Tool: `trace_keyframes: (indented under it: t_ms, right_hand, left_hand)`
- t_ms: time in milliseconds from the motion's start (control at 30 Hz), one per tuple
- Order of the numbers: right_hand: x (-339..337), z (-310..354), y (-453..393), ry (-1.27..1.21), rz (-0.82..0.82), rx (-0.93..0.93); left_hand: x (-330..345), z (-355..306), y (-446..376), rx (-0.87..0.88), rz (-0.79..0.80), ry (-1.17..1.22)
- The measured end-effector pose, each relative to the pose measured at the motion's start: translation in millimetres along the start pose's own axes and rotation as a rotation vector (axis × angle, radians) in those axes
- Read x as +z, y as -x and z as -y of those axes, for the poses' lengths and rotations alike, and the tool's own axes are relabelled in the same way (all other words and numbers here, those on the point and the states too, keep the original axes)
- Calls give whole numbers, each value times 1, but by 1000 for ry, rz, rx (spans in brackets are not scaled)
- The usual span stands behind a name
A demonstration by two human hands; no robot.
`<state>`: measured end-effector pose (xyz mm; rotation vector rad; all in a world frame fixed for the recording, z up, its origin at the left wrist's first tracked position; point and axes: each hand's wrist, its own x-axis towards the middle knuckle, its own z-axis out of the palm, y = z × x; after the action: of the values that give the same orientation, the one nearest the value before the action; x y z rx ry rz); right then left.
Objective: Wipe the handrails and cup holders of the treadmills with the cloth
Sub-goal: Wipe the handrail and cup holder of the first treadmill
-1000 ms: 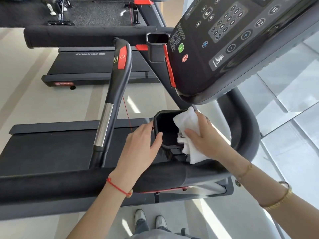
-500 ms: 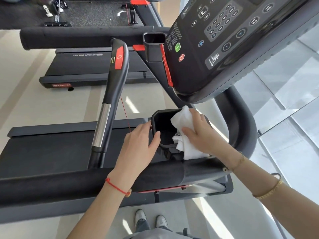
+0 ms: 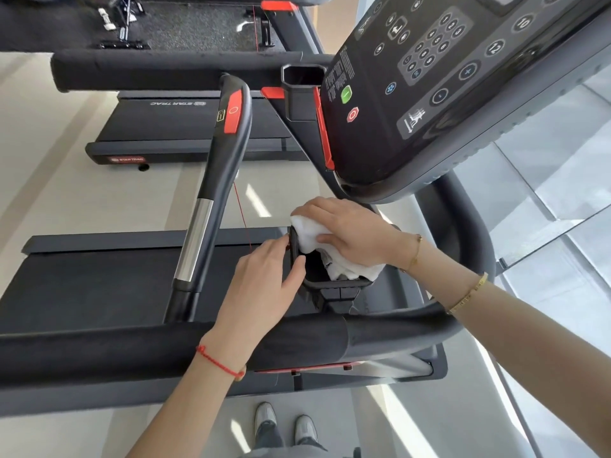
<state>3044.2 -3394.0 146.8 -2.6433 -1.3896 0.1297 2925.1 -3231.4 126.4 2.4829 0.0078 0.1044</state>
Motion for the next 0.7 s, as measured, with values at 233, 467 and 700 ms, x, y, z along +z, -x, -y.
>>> trace_keyframes:
  t_ms: [233,467,700]
  right_hand:
    - [4,-13,34,-76,-60,119]
    - [4,-1,-3,-38,-34,43]
    - [13,2,40,-479,-182,389]
  left_hand:
    - [-1,0,1,8,-12,15]
    - [-1,2,1,8,-14,2]
    - [0,4,0,22,-7,14]
